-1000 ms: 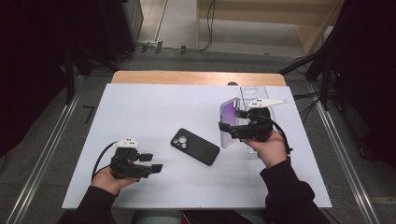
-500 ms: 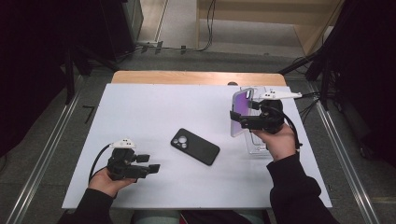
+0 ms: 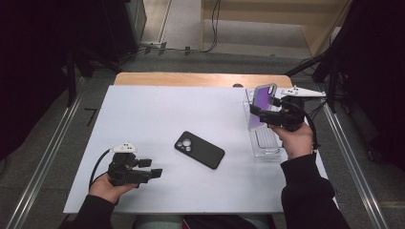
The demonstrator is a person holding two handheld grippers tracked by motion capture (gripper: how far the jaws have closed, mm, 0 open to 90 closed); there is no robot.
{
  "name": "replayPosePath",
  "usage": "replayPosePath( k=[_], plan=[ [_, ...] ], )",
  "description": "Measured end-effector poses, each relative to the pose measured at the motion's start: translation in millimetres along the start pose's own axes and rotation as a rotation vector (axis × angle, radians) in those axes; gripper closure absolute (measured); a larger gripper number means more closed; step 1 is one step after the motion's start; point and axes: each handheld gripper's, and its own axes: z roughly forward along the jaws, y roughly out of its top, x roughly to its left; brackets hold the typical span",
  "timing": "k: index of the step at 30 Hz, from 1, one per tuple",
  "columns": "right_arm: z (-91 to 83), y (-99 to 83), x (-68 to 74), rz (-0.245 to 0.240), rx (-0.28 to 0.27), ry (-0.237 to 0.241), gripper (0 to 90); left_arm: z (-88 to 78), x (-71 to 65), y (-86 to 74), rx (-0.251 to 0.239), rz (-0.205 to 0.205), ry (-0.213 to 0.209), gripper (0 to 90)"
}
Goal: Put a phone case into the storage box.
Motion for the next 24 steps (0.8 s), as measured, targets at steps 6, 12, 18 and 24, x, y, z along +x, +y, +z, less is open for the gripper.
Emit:
replayPosePath(
  k=[6, 12, 18, 24],
  plan=[
    [0.8, -1.3, -5.3, 0.007, -0.002, -0.032, 14.6, 0.2, 0.0, -0.6, 0.003, -0.007, 0.0, 32.5],
    [0.1, -5.6, -13.0, 0.045, -0.027, -0.084, 14.6, 0.5, 0.1, -0.8, 0.0, -0.011, -0.006, 32.5],
    [1.9, -10.7, -21.2, 0.037, -0.05, -0.165, 14.5, 1.6, 0.2, -0.2, 0.004, -0.008, -0.006, 32.5],
    [14.9, -10.7, -33.4, 0.058, -0.048, -0.193, 14.5, 1.6, 0.8, -1.0, 0.0, -0.012, -0.005, 32.5]
  ],
)
